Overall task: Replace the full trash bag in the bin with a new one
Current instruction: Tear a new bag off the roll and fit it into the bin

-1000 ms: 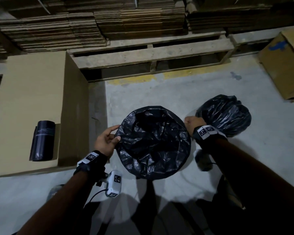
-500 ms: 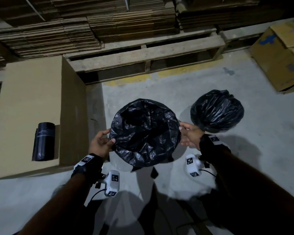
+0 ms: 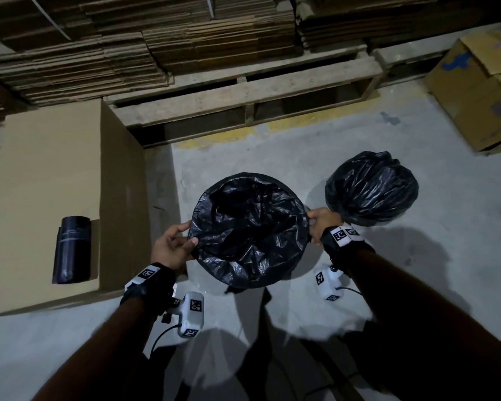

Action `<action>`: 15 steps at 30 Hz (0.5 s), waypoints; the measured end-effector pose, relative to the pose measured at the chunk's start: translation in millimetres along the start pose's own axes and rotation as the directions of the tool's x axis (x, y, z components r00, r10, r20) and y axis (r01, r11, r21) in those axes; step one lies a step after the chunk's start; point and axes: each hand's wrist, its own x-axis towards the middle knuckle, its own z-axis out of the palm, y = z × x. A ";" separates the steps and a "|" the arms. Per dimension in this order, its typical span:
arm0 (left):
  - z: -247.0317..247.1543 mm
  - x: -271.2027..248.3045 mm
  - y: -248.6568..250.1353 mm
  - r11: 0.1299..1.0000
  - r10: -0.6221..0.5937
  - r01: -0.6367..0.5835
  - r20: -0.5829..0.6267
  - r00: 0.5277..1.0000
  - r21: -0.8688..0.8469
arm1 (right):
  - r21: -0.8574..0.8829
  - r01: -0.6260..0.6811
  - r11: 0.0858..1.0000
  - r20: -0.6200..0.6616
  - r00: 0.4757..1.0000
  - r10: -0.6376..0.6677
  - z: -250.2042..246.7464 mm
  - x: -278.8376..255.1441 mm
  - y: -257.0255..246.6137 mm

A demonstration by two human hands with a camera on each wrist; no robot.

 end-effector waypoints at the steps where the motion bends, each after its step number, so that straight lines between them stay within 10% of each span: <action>1: -0.8 0.0 -0.1 1.000 -0.009 0.009 -0.002 1.000 -0.006 | -0.039 0.006 0.999 -0.016 1.000 -0.006 -0.4 -0.4 -2.9; 15: 0.8 -3.7 2.2 0.976 -0.147 0.148 0.020 0.989 -0.159 | 0.443 -0.015 0.897 -0.076 0.996 0.054 5.7 -1.7 18.2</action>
